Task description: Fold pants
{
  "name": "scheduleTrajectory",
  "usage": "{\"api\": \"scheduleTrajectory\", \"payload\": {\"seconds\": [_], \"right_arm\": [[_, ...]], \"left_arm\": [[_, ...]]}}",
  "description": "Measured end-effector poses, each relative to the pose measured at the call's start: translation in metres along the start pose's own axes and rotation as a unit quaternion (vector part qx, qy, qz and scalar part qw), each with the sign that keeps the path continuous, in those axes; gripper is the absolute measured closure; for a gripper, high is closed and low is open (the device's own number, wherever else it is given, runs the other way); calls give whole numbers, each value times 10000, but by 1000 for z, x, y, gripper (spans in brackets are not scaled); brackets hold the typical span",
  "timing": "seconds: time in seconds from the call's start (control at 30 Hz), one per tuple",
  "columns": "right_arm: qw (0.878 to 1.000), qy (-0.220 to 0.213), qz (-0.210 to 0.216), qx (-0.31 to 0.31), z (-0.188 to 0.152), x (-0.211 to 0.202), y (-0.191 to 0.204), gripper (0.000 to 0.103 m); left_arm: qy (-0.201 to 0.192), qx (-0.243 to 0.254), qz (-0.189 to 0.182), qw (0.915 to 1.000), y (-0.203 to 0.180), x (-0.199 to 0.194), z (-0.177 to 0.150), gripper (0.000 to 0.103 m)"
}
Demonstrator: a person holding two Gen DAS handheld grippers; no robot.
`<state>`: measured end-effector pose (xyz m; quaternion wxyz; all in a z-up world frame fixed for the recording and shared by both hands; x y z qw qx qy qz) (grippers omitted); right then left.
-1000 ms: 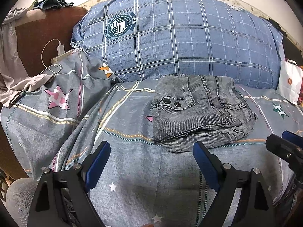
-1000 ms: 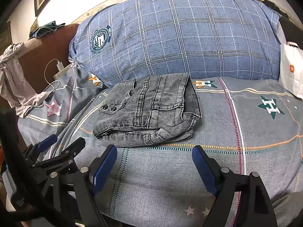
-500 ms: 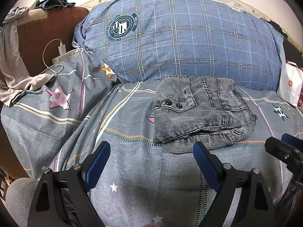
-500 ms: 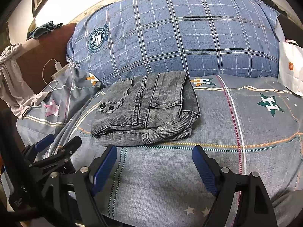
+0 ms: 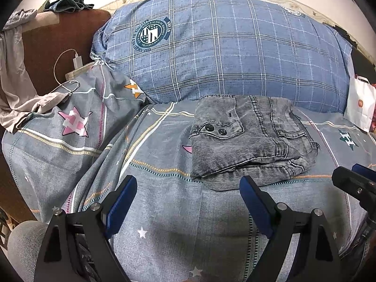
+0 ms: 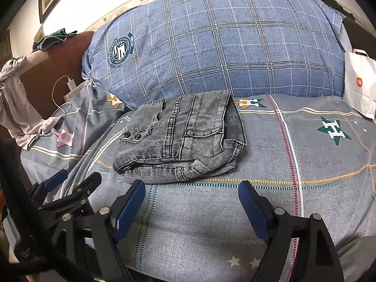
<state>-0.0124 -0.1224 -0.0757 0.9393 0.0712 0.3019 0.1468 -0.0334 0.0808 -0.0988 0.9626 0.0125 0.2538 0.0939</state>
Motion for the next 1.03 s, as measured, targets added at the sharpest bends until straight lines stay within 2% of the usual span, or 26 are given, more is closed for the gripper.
{"api": "scheduleTrajectory", "payload": {"seconds": [0.77, 1.03], "right_arm": [[9999, -107, 33, -73, 4, -8, 3, 19], [10000, 30, 55, -39, -3, 0, 0, 19]], "left_arm": [[46, 118, -97, 9999, -8, -4, 0, 14], [142, 195, -188, 9995, -11, 3, -8, 14]]}}
Point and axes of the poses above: each gripper's, at about its wrist camera, not at the fingertips, and x roughly the way its jaws point, y to its left, z to its top, the point moved 8 cm from there along x, roughly the way its jaws point, and after that the axes turned 11 degrees about -y, right-handed, at the moved point
